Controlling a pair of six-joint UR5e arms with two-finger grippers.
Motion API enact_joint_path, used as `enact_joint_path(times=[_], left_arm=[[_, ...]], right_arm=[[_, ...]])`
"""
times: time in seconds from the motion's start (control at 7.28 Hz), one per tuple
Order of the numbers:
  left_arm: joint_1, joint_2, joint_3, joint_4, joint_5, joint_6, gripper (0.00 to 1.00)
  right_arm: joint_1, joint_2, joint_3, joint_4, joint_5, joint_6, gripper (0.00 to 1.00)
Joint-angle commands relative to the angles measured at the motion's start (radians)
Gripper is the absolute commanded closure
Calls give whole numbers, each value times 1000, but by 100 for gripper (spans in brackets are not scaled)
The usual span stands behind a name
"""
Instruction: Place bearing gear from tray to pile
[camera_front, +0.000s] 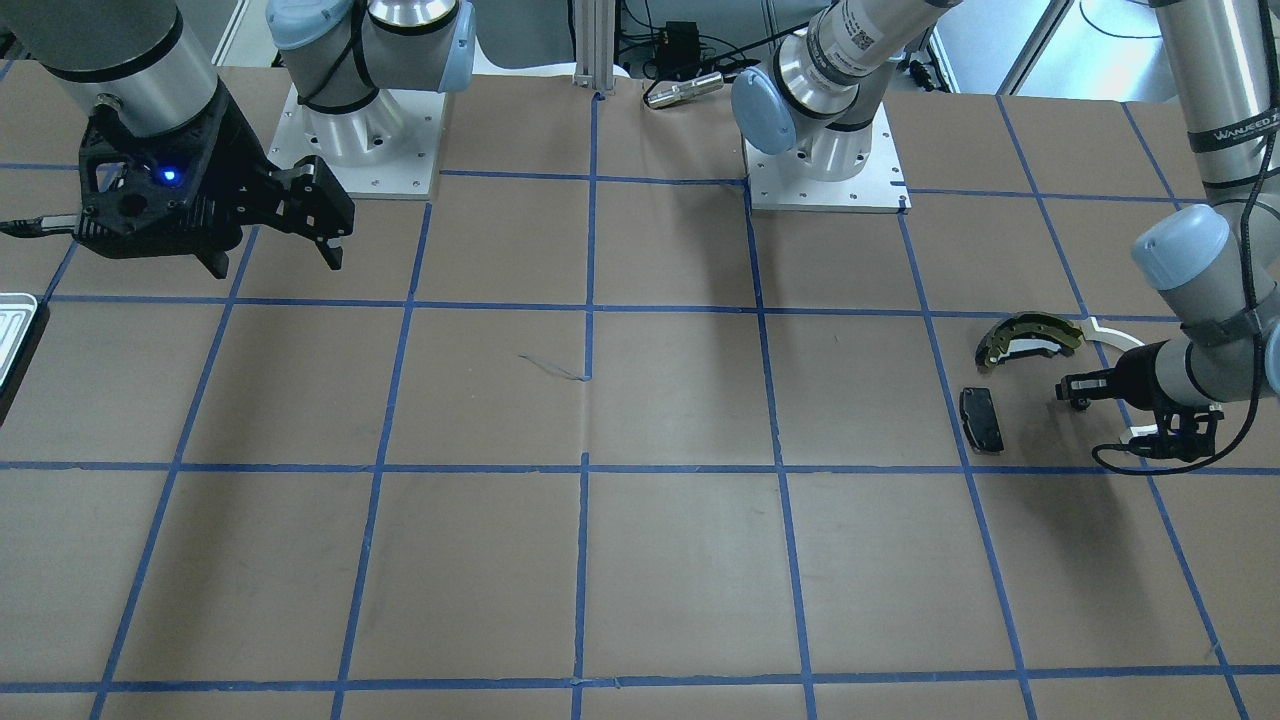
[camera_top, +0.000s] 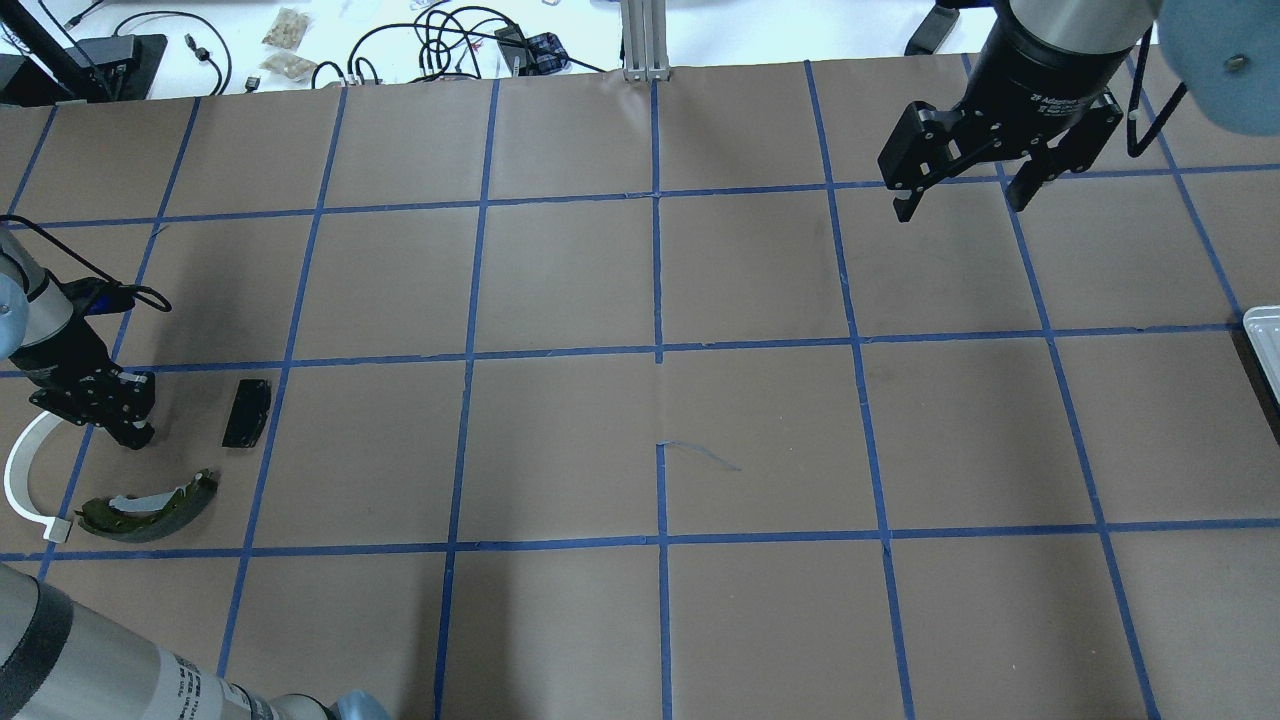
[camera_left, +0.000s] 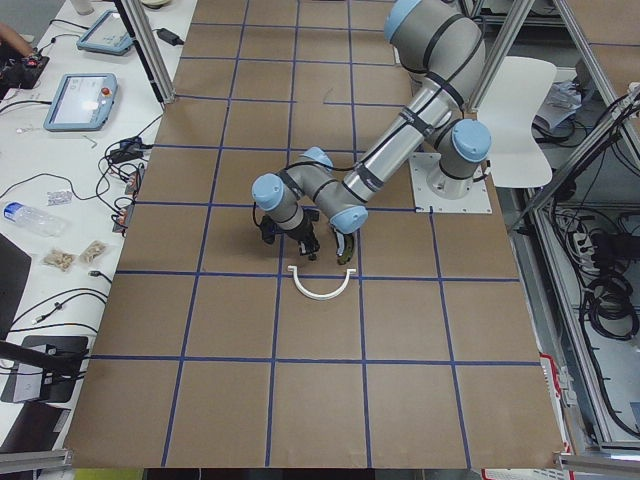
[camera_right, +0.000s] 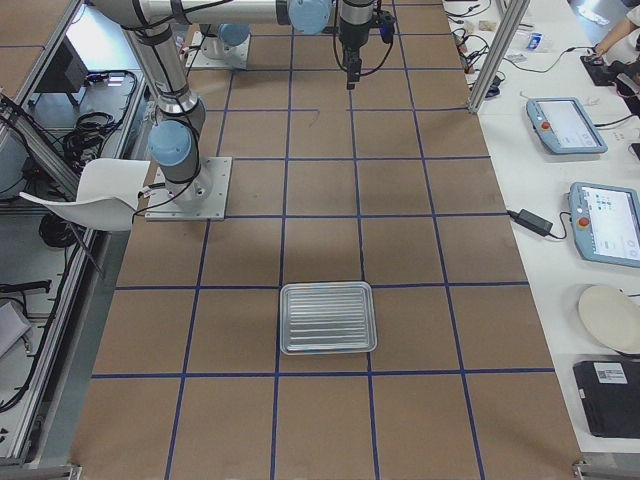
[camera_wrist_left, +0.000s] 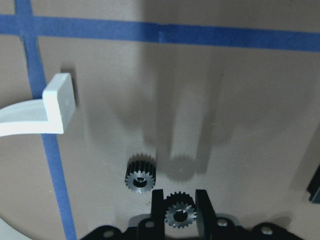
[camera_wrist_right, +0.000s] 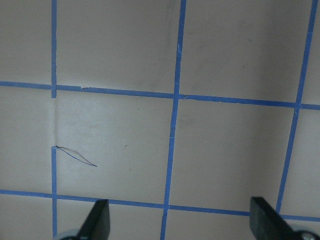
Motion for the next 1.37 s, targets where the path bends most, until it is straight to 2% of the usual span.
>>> enact_joint_path(times=[0.0,0.14,0.41,0.69,0.82,0.96,1.1,1.24], left_arm=[[0,-12,12,0,1,0,100],[0,-14,13,0,2,0,74],[0,-14,15,0,2,-1,45],[-3,-5,16,-1,2,-1,41],[-20,18,24,-7,-5,-4,35],[-46,39,65,-55,-16,-12,30],[-89,69,128,-140,-69,-44,30],[-145,101,183,-215,-132,-190,29]], right_arm=[[0,0,-4,5,-2,-9,0],[5,0,1,9,-2,-10,0],[2,0,-1,0,-2,-12,0],[2,0,-5,9,3,-12,0],[2,0,-5,11,7,-9,0],[2,0,-5,11,7,-9,0],[2,1,-2,9,-2,-13,0],[2,3,2,-1,0,-13,0]])
